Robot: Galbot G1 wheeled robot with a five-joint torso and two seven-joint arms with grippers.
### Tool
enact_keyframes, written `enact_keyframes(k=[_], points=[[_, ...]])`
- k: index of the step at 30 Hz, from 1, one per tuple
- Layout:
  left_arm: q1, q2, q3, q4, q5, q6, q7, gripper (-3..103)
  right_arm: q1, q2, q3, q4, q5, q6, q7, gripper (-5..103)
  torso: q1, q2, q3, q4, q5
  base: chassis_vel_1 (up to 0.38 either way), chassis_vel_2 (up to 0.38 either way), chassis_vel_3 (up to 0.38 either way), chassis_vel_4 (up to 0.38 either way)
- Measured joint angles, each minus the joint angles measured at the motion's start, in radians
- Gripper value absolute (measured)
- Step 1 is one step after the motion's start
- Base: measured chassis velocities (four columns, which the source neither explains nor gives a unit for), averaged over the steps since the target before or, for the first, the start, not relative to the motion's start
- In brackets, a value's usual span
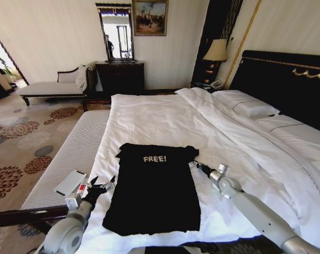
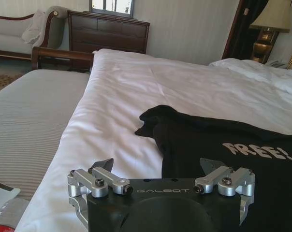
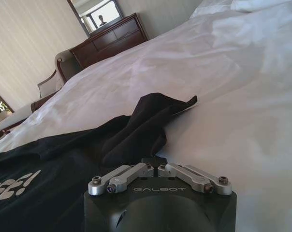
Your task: Fold the clothes on the bed.
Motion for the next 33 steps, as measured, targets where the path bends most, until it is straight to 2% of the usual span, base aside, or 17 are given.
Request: enact_keyframes(k=[3,9,19,22,25,29,31,33], points=[[-0.021,-0.003,0.018,0.009,0.000,0.000,0.000,100,-0.090,-0.009,0.079,0.051,-0.031,0.005,0.008,0,0.000,0.000,0.000,-0.0001,0.0000,0.000,0.000,0.000,0.000],[-0.043,0.009,0.040,0.009,-0.002,0.000,-0.004,100,-0.184,-0.026,0.157,0.102,-0.044,0.009,0.014,0,0.000,0.000,0.000,0.0000,-0.0002,0.000,0.000,0.000,0.000],[-0.040,0.016,0.037,0.005,-0.007,0.002,-0.007,100,-0.209,-0.011,0.165,0.107,-0.066,0.025,0.018,-1,0.000,0.000,0.000,-0.0001,-0.0001,0.000,0.000,0.000,0.000],[-0.035,0.015,0.035,0.004,-0.008,0.003,-0.007,100,-0.182,-0.004,0.169,0.087,-0.046,0.033,0.013,15,0.000,0.000,0.000,0.0000,-0.0001,0.000,0.000,0.000,0.000],[-0.031,0.015,0.031,0.004,-0.008,0.003,-0.007,100,-0.172,-0.007,0.181,0.084,-0.020,0.033,0.008,20,0.000,0.000,0.000,0.0001,-0.0001,0.000,0.000,0.000,0.000],[-0.040,0.016,0.034,0.009,-0.009,0.003,-0.007,100,-0.153,-0.027,0.188,0.079,0.035,0.016,-0.010,42,0.000,0.000,0.000,-0.0001,-0.0003,0.000,0.000,0.000,0.000],[-0.045,0.015,0.038,0.009,-0.010,0.004,-0.009,100,-0.139,-0.031,0.180,0.071,0.050,0.009,-0.017,42,0.000,0.000,0.000,-0.0001,-0.0004,0.000,0.000,0.000,0.000],[-0.048,0.013,0.041,0.009,-0.011,0.007,-0.011,100,-0.117,-0.034,0.160,0.056,0.067,-0.003,-0.027,52,0.000,0.000,0.000,0.0000,-0.0001,0.000,0.000,0.000,0.000]])
